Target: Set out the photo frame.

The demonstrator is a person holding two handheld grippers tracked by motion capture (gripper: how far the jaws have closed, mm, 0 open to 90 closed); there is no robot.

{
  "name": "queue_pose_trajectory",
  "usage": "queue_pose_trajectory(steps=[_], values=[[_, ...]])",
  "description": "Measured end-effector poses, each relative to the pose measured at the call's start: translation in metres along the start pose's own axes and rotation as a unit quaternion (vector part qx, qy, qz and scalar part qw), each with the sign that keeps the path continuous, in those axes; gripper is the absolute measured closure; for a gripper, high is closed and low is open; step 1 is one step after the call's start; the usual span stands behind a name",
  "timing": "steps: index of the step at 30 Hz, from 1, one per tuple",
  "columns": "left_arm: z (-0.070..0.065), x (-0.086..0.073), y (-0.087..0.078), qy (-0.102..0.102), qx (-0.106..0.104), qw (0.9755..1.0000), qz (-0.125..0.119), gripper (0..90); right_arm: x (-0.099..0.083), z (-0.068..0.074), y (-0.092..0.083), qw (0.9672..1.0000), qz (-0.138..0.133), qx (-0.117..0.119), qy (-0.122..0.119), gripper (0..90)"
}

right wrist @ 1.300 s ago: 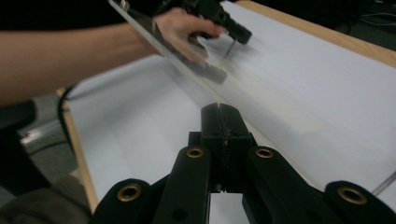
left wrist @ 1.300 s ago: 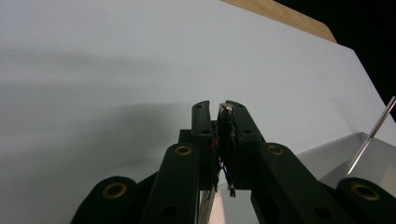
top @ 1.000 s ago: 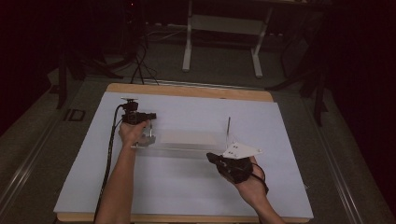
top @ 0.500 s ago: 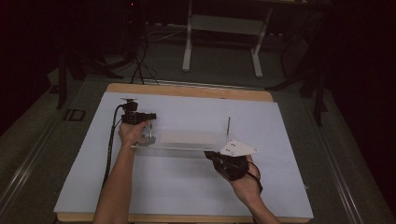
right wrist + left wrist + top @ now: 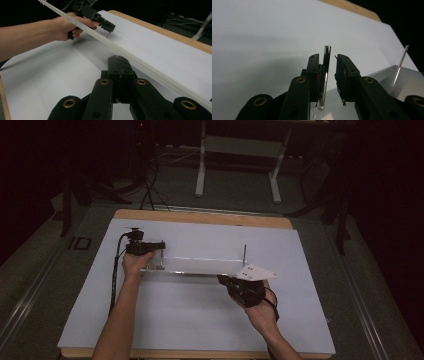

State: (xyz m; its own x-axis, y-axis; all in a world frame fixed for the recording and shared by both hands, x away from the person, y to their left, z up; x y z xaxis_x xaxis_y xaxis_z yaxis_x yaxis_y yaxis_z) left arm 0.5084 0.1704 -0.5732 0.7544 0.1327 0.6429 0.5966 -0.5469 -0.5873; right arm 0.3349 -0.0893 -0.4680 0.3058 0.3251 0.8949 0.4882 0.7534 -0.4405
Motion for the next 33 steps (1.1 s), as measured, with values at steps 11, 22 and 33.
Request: queue_pose_trajectory(steps=[11,22,33], values=[[0.001,-0.007,-0.029,0.039,0.000,0.9990,-0.023,69.2,0.008,-0.005,0.000,1.0000,0.000,-0.003,-0.001,90.0],[-0.014,-0.024,-0.063,0.108,0.005,0.9933,-0.041,66.1,0.016,-0.012,-0.002,0.9999,-0.010,-0.005,0.003,90.0],[-0.017,-0.029,-0.084,0.122,0.012,0.9903,-0.067,64.0,0.022,-0.017,-0.001,0.9999,-0.011,-0.008,0.004,90.0]])
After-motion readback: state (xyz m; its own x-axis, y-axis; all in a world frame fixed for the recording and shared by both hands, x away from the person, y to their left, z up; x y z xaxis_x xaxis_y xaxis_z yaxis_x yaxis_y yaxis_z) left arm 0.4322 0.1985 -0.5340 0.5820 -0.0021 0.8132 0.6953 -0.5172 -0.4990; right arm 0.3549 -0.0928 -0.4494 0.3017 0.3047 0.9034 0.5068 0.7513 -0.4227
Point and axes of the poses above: each handheld gripper's, and its own axes: y roughly forward along the jaws, x roughly out of its top, z roughly to its left, the point moved 9 cm from there along y, roughly forward along the jaws, and after that the axes turned 6 degrees about x, right-handed, at the moved point
